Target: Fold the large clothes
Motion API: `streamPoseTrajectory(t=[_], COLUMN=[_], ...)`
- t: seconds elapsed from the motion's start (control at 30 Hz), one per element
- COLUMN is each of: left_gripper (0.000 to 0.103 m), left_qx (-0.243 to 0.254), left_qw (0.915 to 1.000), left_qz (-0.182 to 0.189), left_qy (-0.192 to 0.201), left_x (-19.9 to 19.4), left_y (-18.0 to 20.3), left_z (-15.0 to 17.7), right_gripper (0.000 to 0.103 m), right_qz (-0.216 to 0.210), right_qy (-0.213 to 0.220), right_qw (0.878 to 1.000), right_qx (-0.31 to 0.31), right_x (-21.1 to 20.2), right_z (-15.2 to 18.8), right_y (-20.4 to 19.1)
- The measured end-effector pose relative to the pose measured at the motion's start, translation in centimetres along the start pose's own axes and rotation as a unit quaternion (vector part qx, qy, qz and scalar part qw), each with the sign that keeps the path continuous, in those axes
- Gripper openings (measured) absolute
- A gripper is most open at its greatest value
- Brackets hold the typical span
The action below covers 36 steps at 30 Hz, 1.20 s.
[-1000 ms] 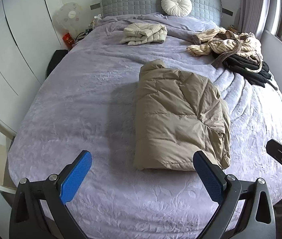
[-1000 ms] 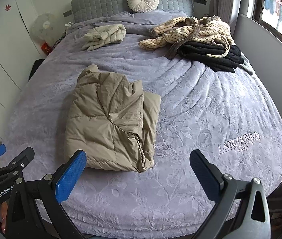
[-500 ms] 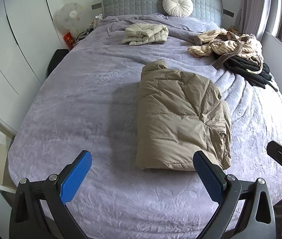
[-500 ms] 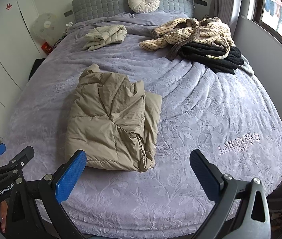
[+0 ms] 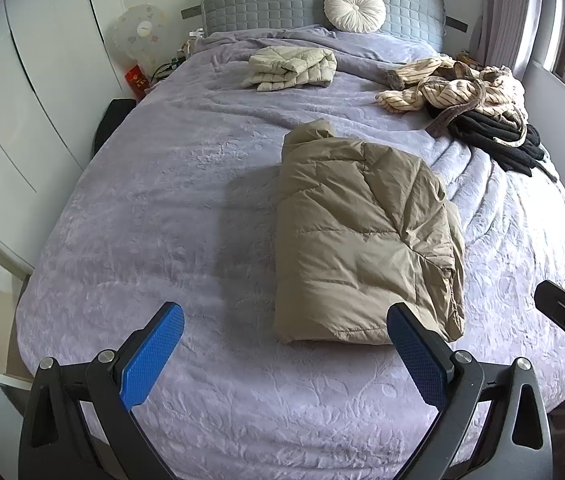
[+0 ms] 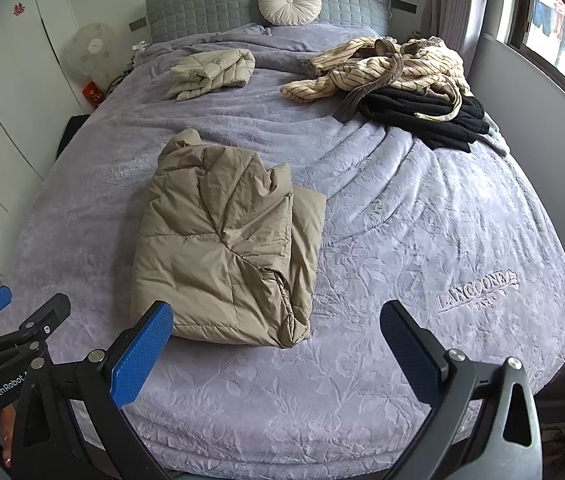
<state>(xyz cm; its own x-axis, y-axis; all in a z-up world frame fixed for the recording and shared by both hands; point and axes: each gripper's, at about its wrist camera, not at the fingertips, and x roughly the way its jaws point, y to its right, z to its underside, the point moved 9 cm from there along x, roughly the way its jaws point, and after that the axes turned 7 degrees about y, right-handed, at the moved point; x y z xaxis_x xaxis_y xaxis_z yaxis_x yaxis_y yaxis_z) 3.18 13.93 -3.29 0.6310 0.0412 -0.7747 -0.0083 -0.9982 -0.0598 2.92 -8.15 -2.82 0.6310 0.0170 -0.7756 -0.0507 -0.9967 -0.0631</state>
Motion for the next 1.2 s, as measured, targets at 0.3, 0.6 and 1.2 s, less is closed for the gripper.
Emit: streamPoseTrajectory(t=[0.3, 0.6, 1.2], left_gripper=[0.102, 0.102, 0.102], left_qx=[0.002, 0.005, 0.008], left_qw=[1.0000, 1.0000, 0.9999], left_qz=[-0.002, -0.005, -0.007], left_qy=[-0.003, -0.005, -0.010], left_x=[0.1, 0.4, 1.2], left_y=[0.0, 0.0, 0.2], left_z=[0.1, 0.2, -0.1], right_gripper=[0.103, 0.103, 0.103], right_qz=[0.001, 0.002, 0.003], right_qy=[0.000, -0.001, -0.003], right_qw=[1.000, 1.000, 1.000], right_qx=[0.000, -0.001, -0.001], right_x=[0.0, 0.2, 0.4], right_z=[0.1, -0.2, -0.3], right_y=[-0.1, 0.1, 0.1])
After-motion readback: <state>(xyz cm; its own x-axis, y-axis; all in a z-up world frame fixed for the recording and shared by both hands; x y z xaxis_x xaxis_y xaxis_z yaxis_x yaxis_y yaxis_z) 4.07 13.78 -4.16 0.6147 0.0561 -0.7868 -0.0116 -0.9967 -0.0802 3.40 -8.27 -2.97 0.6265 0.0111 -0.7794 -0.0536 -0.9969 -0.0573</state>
